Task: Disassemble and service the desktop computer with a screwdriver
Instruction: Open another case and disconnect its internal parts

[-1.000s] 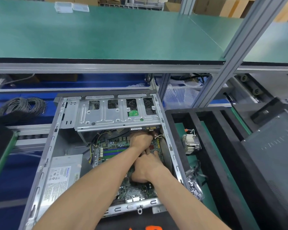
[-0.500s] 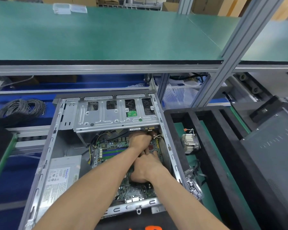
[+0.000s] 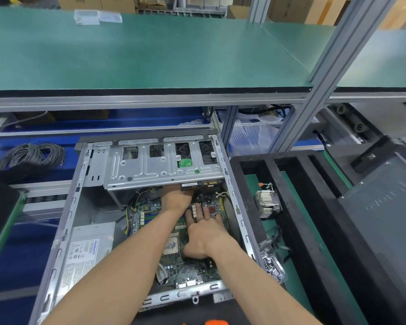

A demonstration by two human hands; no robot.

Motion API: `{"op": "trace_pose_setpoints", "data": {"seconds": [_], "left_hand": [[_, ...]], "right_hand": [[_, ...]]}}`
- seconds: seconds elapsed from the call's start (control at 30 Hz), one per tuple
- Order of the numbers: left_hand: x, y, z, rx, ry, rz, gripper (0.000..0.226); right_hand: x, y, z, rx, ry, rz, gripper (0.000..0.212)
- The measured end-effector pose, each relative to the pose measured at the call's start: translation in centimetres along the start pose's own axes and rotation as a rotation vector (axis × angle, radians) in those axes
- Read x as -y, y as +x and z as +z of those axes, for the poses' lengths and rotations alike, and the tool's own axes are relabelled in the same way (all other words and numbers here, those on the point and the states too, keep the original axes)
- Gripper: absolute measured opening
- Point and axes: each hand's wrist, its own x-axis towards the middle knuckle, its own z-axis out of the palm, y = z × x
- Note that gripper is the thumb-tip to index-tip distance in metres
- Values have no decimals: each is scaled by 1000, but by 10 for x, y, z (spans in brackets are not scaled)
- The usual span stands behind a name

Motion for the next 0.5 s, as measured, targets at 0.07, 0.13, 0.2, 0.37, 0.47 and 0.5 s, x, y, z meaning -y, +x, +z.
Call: {"op": "trace_pose_setpoints", "data": {"seconds": [0.07, 0.13, 0.2, 0.37, 0.47, 0.5], "left_hand": [[10, 2, 0, 39, 97, -14, 35], [13, 4, -3, 36, 115, -75, 28], [12, 4, -13, -92, 139, -116, 22], [11, 3, -13, -42, 34, -87, 27], [1, 0, -6, 159, 91, 102, 25], [-2, -1, -6, 215, 96, 110, 31]], "right_hand": [[0, 0, 0, 4, 6, -3, 96], [-1, 1, 0, 6, 8, -5, 96], [-1, 2, 1, 8, 11, -6, 95], [-1, 2, 1, 16, 7, -7, 95], [0, 1, 1, 4, 2, -6, 95], [0, 0, 0, -4, -4, -6, 94]]}}
